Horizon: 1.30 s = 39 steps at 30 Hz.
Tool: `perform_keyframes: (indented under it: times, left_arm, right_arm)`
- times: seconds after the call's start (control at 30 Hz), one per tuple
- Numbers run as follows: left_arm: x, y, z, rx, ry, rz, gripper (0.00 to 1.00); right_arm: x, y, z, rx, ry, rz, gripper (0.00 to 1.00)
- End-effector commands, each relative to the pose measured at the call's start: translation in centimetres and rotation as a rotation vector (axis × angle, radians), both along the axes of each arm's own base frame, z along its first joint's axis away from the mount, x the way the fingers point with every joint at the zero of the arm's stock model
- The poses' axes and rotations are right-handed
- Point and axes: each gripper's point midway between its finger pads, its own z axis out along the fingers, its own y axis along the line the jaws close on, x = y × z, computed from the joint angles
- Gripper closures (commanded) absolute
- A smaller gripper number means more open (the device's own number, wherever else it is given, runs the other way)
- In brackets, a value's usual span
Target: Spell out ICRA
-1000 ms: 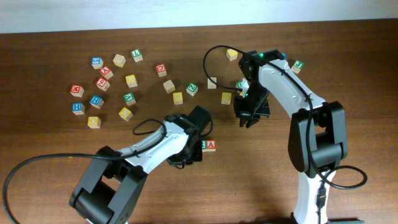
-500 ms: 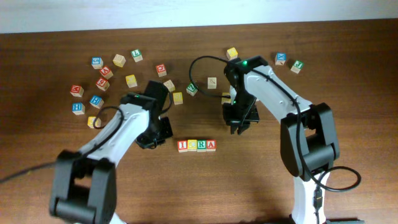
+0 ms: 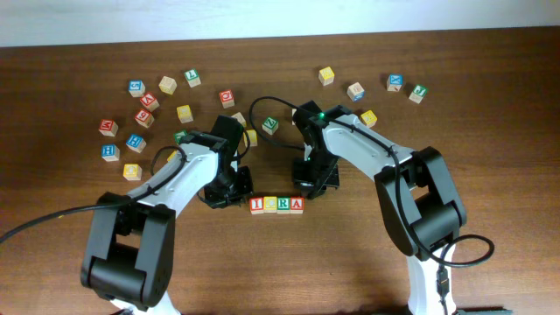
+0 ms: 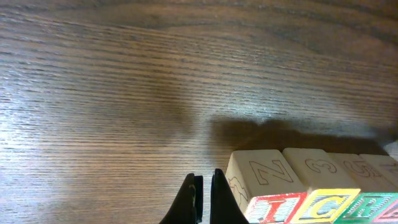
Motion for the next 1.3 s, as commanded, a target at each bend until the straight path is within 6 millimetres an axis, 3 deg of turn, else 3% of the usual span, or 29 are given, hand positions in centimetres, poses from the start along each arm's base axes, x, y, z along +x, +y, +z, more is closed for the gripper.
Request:
perform_keyframes:
  times: [0.0,0.5,0.67,0.77,0.83,0.93,1.07,1.2,1.27]
  left_arm:
    - [-0.2,-0.7,-0.1,-0.037,0.012,-0.023,1.00]
    - [-0.4,-1.4,0.1,-0.083,0.013,-0.076,1.00]
    - [0.6,2.0,0.2,0.034,-0.013,-0.021,1.00]
    - [1.2,4.6,1.0,0.055,-0.027,0.052,1.00]
    - [1.3,5.8,1.1,0.057,-0.018,0.090,1.00]
    - [0.8,6.5,1.1,0.063,0.006,0.095,1.00]
    - [0.8,6.4,1.1,0.061,0.006,0.095,1.00]
    - [0.7,5.9,1.1,0.048,0.010,0.086,1.00]
    - [0.6,4.4,1.2,0.010,0.006,0.060,1.00]
  right_arm:
    - [-0.4,0.7,0.2,0.028,0.012,-0.007,0.91]
    - [-0.2,0.5,0.2,0.018,0.004,-0.007,0.94]
    - [1.3,-2.9,2.3,-0.133,-0.023,-0.001,0.94]
    - [1.3,-3.2,4.6,-0.133,-0.010,0.051,0.94]
    - [0.5,-3.2,4.7,-0.144,0.014,0.070,0.87]
    - [-1.0,-3.4,3.9,-0.170,0.057,0.089,0.84]
    - [-2.2,-2.8,1.1,-0.137,0.076,0.062,0.85]
    - [-2.0,-1.5,0.0,-0.059,0.062,0.033,0.85]
    - [-1.7,-1.3,-0.3,-0.058,0.050,0.017,0.86]
